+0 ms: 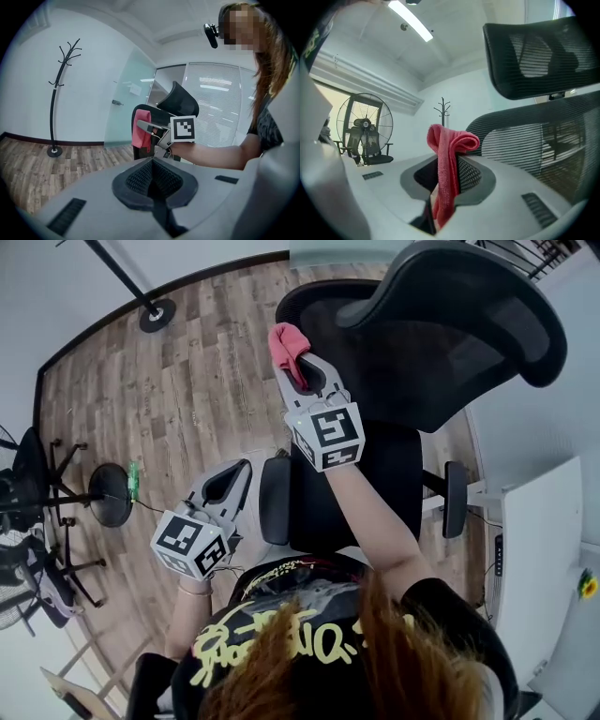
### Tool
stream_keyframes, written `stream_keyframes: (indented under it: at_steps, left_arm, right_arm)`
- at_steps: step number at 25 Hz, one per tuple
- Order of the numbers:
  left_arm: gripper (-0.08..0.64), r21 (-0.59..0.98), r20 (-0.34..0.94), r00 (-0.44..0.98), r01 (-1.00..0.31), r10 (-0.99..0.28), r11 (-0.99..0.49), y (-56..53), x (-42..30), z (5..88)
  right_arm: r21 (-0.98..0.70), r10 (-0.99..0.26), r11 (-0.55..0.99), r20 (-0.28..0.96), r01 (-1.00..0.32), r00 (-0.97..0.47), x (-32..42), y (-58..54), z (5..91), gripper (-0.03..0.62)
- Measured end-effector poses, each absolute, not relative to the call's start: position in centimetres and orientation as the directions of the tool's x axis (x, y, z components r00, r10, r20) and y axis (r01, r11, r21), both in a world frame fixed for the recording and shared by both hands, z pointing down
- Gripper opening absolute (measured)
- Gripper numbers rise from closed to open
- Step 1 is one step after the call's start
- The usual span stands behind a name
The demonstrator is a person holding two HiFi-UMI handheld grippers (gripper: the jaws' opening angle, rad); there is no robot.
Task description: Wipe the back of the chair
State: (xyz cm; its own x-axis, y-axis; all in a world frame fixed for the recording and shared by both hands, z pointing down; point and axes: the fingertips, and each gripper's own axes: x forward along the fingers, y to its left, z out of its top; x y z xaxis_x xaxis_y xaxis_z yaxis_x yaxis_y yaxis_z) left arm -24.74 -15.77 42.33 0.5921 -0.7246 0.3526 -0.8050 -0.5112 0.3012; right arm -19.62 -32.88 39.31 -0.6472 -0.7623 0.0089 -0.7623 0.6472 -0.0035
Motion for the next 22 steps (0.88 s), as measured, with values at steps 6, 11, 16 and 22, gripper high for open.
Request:
stream_keyframes:
  at_steps: [6,11,16,22]
  left_arm:
    - [-0.011,0.307,0.341,0.646,-0.763,-0.683,-0.568,-16.4,-21.1,42.0]
    - [-0.011,0.309,0.329,0.697,-0.717,-0.637,-0.624,-16.8,-17.0,41.4]
    - [-0.011,0.307,0.33,0.725,-0.688,-0.604,-0.658,-16.6,-13.1,41.4]
    - [-0.011,0.298,0.33,0.739,-0.672,-0.587,-0.678,-16.5,-9.5,41.3]
  right_arm:
    - [-0.021,-0.822,0.569,-0.016,-0.822,-0.569,-12.4,-31.3,38.6,0.072]
    - [-0.026,-0.887,0.46,0.01,-0.887,-0.461,-4.8,-30.9,39.3,0.072]
    - [-0.017,-0.93,0.365,0.03,-0.931,-0.366,2.6,-29.9,40.1,0.072]
    - [-0.029,-0.969,0.239,0.057,-0.971,-0.24,11.3,-29.0,41.6,0.072]
